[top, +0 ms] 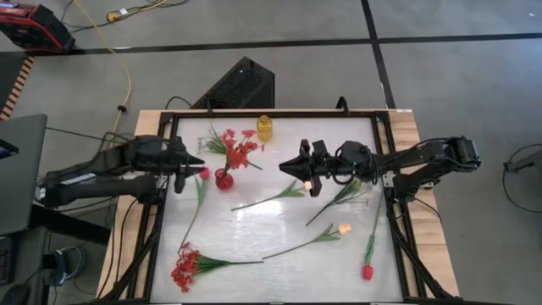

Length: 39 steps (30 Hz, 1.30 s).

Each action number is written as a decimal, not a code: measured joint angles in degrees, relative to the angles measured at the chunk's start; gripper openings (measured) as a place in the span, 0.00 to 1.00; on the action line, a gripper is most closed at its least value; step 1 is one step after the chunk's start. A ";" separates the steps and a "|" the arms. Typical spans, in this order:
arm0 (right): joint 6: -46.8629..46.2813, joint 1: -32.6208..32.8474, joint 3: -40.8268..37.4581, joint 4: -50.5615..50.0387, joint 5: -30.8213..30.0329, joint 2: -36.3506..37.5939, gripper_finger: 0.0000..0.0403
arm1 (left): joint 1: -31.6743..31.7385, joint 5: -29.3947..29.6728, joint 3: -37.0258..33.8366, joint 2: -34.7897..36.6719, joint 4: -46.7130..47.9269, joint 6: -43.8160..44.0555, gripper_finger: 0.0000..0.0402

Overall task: Sort flowers into vase by color
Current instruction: Put the red flowers into the red flower vase

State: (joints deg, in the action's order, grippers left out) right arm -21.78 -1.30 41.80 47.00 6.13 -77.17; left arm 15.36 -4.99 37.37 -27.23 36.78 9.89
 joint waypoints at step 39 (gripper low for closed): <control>5.65 13.79 -0.04 -12.99 19.07 0.02 0.18 | -52.76 -2.03 19.97 -61.56 -14.10 37.64 0.38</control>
State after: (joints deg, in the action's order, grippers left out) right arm -16.13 12.49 41.76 34.02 25.20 -77.14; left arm -37.40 -7.03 57.34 -88.78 22.68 47.53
